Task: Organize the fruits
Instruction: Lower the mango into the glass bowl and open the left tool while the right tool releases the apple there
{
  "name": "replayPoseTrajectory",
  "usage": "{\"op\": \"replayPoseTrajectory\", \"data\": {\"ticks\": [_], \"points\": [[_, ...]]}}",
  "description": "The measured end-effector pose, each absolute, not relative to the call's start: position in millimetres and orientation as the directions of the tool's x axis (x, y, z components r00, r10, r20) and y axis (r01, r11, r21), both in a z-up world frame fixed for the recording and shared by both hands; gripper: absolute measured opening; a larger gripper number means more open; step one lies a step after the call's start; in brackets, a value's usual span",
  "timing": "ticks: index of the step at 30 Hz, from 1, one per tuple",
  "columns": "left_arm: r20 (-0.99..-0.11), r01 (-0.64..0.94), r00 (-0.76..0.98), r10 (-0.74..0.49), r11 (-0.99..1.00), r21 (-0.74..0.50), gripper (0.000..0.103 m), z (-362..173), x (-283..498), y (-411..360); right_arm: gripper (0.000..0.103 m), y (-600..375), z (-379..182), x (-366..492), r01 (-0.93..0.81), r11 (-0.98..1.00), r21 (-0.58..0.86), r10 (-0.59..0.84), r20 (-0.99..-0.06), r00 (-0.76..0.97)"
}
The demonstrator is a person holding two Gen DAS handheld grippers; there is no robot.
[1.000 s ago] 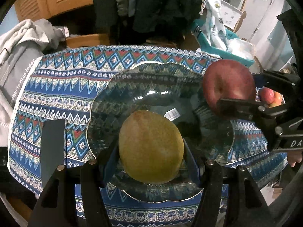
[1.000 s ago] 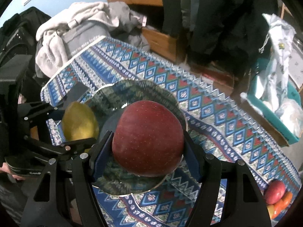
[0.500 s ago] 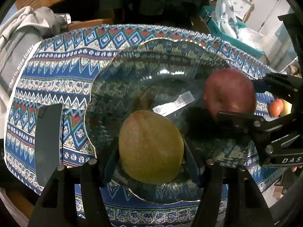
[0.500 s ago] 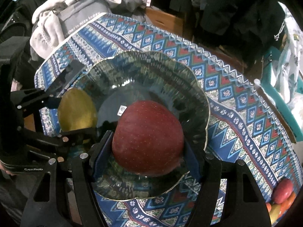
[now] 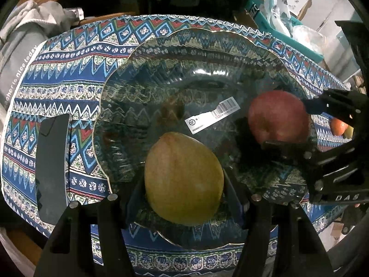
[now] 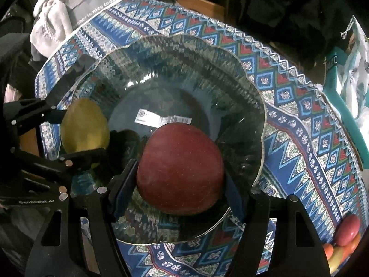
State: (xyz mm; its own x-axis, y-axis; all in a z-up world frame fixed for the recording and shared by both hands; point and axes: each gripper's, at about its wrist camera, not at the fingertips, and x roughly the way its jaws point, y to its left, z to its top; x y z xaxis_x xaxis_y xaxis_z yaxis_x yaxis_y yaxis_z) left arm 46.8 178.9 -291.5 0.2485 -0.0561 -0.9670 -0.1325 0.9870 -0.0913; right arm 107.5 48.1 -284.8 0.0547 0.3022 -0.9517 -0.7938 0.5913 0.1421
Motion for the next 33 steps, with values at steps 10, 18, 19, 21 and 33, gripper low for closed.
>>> {"op": "replayPoseTrajectory", "data": {"ticks": [10,18,19,21,33], "points": [[-0.965,-0.124,0.260,-0.023,0.991,-0.057,0.068,-282.4,45.1,175.8,0.071,46.7,-267.8,110.3,-0.782,0.603,0.159,0.349,-0.934,0.078],[-0.953,-0.147,0.301,-0.030,0.986,-0.077,0.072,-262.6,40.9,175.3,0.071,34.6,-230.0,118.6,-0.744,0.641,0.187,0.426,-0.894,0.142],[-0.952,-0.147,0.306,-0.027,0.986,-0.076,0.073,-259.0,40.4,174.0,0.071,32.8,-224.4,119.6,-0.741,0.646,0.183,0.430,-0.889,0.155],[-0.948,-0.145,0.318,-0.031,0.986,-0.081,0.075,-254.3,40.0,171.7,0.071,28.5,-216.4,121.0,-0.735,0.654,0.178,0.435,-0.884,0.173],[-0.904,-0.084,0.422,-0.069,0.990,-0.114,0.080,-204.8,35.1,139.9,0.071,-9.6,-175.2,114.8,-0.692,0.708,0.139,0.442,-0.852,0.281]]}}
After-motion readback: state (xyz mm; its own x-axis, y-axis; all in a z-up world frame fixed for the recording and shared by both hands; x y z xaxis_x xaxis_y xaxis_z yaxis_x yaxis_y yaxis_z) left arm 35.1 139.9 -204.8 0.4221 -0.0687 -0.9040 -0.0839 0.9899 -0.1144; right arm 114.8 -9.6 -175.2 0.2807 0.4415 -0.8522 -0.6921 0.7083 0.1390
